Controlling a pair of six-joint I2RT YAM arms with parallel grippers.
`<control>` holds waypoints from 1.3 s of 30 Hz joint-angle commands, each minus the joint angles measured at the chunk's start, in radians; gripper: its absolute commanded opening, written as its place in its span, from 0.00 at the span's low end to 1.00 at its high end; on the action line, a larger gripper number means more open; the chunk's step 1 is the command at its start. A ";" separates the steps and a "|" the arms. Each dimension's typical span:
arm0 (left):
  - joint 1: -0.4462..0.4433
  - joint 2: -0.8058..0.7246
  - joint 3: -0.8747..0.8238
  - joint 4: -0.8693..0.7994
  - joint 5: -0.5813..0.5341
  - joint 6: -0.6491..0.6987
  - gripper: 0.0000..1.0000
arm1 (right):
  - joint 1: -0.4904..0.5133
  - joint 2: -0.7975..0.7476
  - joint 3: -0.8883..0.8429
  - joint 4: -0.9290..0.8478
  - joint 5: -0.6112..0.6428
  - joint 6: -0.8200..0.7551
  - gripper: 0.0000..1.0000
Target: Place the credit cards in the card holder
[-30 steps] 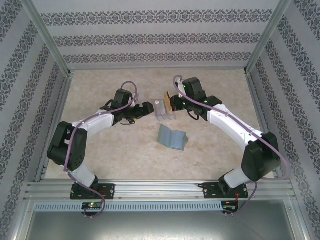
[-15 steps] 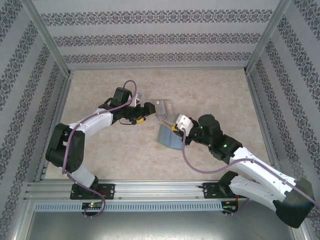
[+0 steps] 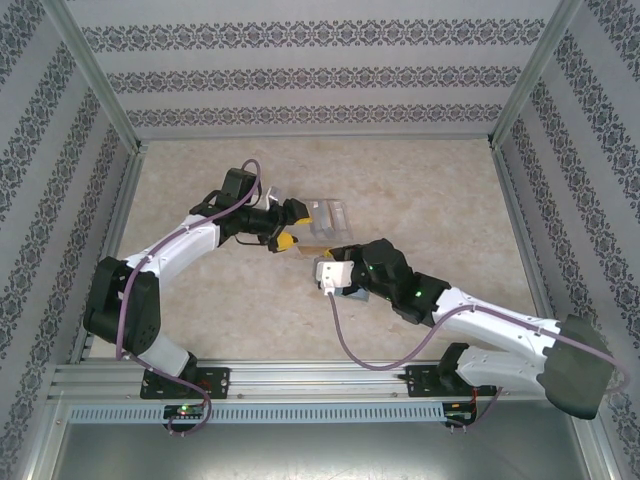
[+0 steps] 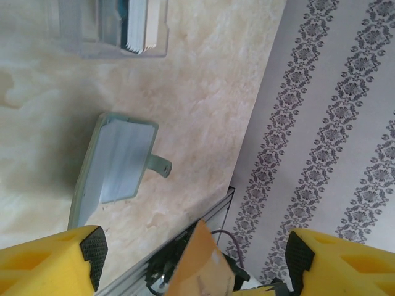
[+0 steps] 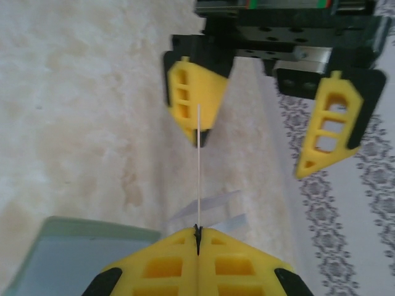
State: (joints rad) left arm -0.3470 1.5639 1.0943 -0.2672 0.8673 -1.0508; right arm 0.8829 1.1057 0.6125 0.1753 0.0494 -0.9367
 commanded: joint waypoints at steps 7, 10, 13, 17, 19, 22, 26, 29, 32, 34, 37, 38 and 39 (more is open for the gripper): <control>-0.013 -0.098 -0.023 -0.004 -0.032 -0.094 0.66 | 0.029 0.104 0.052 0.187 0.153 -0.062 0.00; -0.023 -0.092 -0.013 -0.007 -0.019 -0.082 0.58 | 0.042 0.140 0.066 0.232 0.199 -0.047 0.00; -0.022 -0.082 -0.006 -0.027 -0.016 -0.073 0.58 | 0.047 0.156 0.077 0.252 0.198 -0.017 0.00; -0.022 -0.087 -0.029 0.040 -0.026 -0.112 0.32 | 0.053 0.175 0.078 0.268 0.178 -0.006 0.00; -0.023 -0.089 -0.024 0.049 -0.029 -0.115 0.16 | 0.054 0.187 0.080 0.268 0.181 -0.002 0.00; -0.022 -0.097 -0.020 0.052 -0.051 -0.104 0.06 | 0.053 0.194 0.078 0.268 0.181 0.010 0.03; -0.022 -0.089 -0.014 0.050 -0.051 -0.074 0.04 | 0.048 0.161 0.052 0.270 0.149 0.108 0.46; -0.023 -0.078 0.005 0.012 -0.100 0.003 0.05 | 0.009 0.070 -0.011 0.268 -0.009 0.214 0.62; -0.029 -0.093 0.003 0.027 -0.207 0.060 0.06 | -0.059 -0.017 -0.064 0.293 -0.197 0.440 0.98; -0.043 -0.120 -0.021 0.087 -0.280 0.061 0.03 | -0.086 -0.040 -0.068 0.341 -0.165 0.691 0.98; -0.080 -0.166 -0.083 0.238 -0.412 0.039 0.01 | -0.133 -0.046 -0.008 0.270 0.028 1.237 0.98; -0.094 -0.178 -0.107 0.290 -0.457 0.027 0.00 | -0.160 -0.051 0.012 0.203 0.052 1.457 0.98; -0.105 -0.190 -0.122 0.331 -0.497 0.017 0.01 | -0.191 -0.053 0.010 0.171 0.031 1.640 0.98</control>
State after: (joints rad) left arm -0.4171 1.4288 1.0080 -0.1150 0.5335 -1.0466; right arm 0.7429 1.0683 0.5823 0.4229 0.0223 0.0254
